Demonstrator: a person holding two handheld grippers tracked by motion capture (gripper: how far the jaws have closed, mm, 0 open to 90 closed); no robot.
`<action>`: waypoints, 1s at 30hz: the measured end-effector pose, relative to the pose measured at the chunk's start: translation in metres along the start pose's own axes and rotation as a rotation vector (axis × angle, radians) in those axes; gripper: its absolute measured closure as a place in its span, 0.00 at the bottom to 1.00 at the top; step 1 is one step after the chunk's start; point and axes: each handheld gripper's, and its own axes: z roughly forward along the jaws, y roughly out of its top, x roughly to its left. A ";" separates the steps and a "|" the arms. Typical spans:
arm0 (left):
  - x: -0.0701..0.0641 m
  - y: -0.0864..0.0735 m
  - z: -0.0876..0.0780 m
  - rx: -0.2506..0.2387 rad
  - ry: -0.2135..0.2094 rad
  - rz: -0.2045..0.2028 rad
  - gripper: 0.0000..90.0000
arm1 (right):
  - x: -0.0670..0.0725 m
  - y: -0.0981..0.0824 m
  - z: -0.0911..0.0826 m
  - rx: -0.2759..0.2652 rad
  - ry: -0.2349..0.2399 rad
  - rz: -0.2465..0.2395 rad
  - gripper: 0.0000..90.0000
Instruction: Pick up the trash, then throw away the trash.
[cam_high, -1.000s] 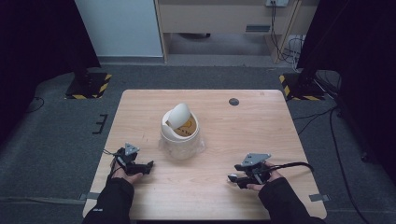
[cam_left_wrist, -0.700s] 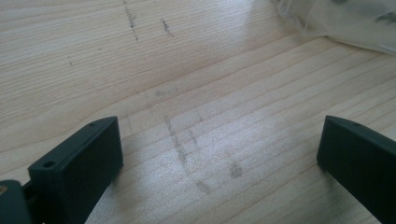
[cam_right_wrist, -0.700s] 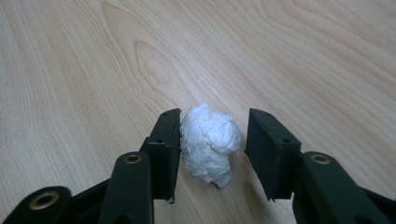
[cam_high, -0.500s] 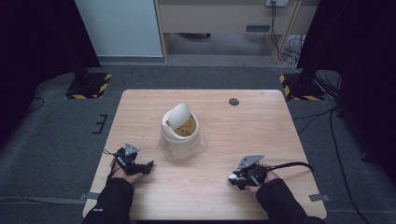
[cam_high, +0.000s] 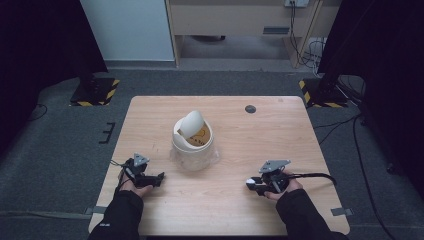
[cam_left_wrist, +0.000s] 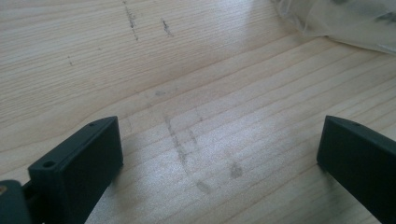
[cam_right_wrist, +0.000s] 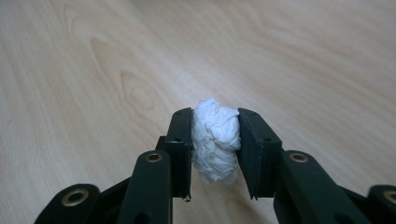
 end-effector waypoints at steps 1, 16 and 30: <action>0.000 0.000 0.000 0.000 0.001 0.000 0.00 | -0.002 0.001 -0.002 -0.022 -0.003 0.013 0.75; 0.000 0.000 0.000 0.000 0.001 0.000 0.00 | -0.022 0.024 -0.027 -0.334 -0.092 0.110 0.75; 0.000 0.000 0.000 0.000 0.001 0.000 0.00 | -0.030 0.054 -0.056 -0.502 -0.139 0.097 0.76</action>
